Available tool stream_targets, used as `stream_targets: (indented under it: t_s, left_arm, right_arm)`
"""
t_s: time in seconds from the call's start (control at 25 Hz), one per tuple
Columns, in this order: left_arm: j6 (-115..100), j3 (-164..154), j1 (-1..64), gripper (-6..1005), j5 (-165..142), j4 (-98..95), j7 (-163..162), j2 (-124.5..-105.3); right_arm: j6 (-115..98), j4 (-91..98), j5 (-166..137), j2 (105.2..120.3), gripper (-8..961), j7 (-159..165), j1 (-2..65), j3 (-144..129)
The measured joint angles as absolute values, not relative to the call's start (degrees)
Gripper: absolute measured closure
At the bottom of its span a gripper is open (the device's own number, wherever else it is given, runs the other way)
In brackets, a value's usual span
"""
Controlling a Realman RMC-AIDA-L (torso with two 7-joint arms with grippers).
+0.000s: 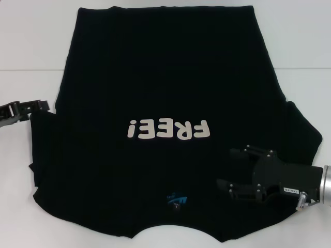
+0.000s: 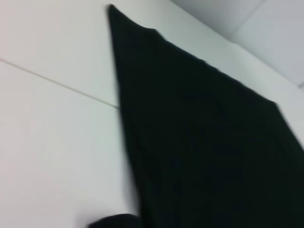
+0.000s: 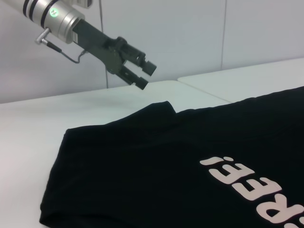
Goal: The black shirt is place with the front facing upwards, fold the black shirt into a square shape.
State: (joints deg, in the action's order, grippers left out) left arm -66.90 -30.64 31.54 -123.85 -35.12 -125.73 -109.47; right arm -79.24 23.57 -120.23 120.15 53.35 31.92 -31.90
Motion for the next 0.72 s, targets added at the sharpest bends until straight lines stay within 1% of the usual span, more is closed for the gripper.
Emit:
stream_targets:
  t_s: [0.32, 0.56, 0.72]
  left_arm:
    - [-59.26, -31.55, 31.75, 187, -126.33, -32.60, -125.62, -109.83]
    - [-56.03, -33.05, 32.18, 187, -126.40, -31.01, -125.62, -110.95]
    - [-55.45, -33.09, 32.22, 187, -126.43, -30.81, -125.62, -111.25]
  right_arm:
    - [-78.67, 22.86, -120.18, 120.14, 58, 53.35, 32.24, -31.90]
    - [-78.19, 22.77, -120.20, 120.15, 58, 53.35, 32.39, -31.91]
    - [-78.19, 22.72, -120.18, 120.15, 58, 53.35, 32.43, -31.91]
